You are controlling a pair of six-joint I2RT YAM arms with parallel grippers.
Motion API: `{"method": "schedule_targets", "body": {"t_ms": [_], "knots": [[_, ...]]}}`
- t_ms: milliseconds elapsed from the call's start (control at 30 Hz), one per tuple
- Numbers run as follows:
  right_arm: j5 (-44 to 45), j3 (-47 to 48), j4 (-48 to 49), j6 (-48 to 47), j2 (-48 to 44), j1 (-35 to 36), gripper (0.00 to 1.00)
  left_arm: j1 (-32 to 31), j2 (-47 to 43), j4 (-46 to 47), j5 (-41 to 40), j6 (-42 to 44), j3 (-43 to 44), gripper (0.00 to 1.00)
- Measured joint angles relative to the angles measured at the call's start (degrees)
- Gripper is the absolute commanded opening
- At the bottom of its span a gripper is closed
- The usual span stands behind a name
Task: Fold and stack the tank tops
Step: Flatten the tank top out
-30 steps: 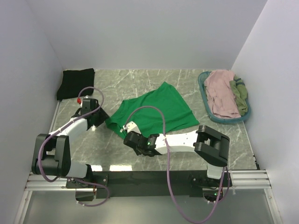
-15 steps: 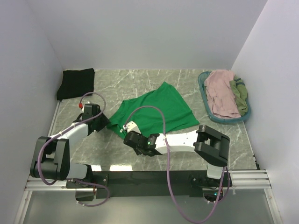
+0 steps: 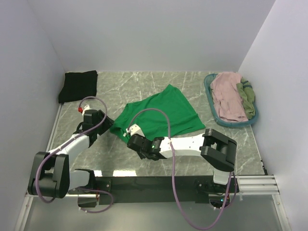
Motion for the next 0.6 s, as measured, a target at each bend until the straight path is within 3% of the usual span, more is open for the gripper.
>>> {"method": "schedule_targets", "body": {"t_ms": [333,600], "knots": [[-0.07,0.35,-0.11,-0.09,0.0,-0.04,0.0,-0.04,-0.04,2.12,0.76,0.02,-2.51,0.54],[-0.04,0.35,-0.13,-0.17,0.0,-0.04,0.0,-0.04,5.68,0.96,-0.46,-0.24,-0.11,0.37]]}}
